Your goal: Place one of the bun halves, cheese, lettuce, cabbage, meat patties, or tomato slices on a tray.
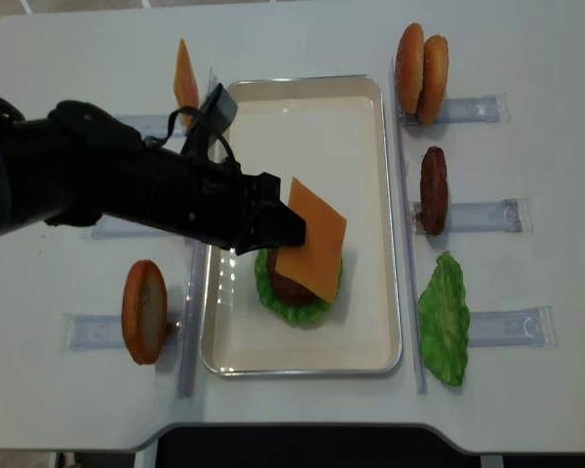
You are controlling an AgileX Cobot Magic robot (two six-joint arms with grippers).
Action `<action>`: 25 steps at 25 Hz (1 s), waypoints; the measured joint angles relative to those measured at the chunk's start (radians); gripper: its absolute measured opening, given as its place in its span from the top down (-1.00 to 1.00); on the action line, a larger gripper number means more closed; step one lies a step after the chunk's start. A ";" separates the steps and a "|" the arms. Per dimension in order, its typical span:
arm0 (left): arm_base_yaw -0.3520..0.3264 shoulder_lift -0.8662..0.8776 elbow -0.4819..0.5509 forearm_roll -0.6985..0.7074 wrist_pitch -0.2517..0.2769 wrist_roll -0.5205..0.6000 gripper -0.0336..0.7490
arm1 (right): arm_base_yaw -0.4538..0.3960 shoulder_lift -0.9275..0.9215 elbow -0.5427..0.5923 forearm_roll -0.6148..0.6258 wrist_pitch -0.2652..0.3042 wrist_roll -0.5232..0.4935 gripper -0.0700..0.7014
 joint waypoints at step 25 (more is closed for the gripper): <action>-0.001 0.051 0.000 0.070 -0.046 0.003 0.83 | 0.000 0.000 0.000 0.000 0.000 0.001 -0.12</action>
